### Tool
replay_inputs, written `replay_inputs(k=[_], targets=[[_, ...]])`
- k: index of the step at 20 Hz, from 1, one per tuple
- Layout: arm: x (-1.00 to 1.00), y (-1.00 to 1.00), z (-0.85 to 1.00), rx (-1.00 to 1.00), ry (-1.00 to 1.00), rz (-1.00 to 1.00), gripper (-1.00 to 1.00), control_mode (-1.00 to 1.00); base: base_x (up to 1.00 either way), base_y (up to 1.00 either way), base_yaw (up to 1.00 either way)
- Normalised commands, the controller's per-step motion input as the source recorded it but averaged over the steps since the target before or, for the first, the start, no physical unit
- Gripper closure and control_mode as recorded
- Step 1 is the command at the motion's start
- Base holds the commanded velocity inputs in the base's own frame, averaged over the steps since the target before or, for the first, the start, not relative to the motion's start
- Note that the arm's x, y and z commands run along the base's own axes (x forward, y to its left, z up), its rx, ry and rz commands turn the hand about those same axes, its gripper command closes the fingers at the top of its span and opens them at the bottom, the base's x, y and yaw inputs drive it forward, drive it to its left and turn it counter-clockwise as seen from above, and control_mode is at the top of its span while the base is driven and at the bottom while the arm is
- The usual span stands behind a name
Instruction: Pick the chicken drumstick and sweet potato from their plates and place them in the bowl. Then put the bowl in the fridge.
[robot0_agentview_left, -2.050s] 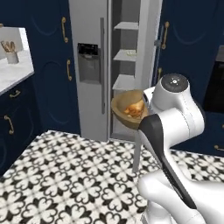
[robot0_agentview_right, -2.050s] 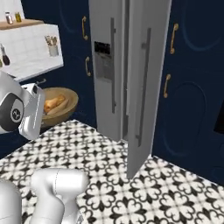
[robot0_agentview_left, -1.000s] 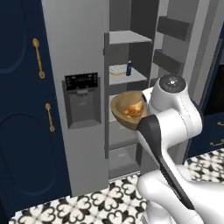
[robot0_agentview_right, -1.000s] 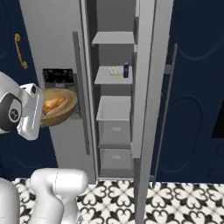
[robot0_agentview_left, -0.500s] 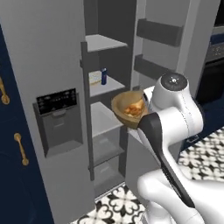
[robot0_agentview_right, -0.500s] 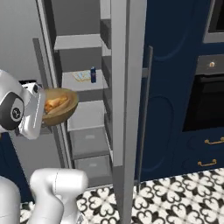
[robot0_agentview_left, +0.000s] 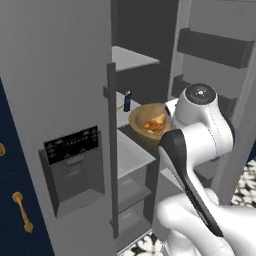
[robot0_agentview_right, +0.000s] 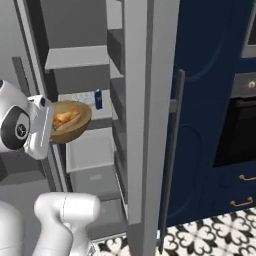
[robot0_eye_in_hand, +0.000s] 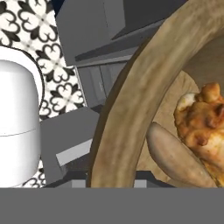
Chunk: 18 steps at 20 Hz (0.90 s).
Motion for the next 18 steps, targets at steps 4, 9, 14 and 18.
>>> replay_inputs(k=[4,9,14,18], targets=[[0.00,0.00,0.00,0.00,0.00,0.00,1.00,1.00,0.48,-0.08,0.00],[0.00,0.00,0.00,0.00,0.00,0.00,1.00,1.00,0.49,-0.30,0.00],[0.37,-0.02,0.00,0.00,-0.09,0.00,1.00,-1.00,0.17,-0.09,0.00],[0.23,0.14,0.45,0.00,-0.16,0.00,1.00,-1.00,0.00,0.00,0.00]])
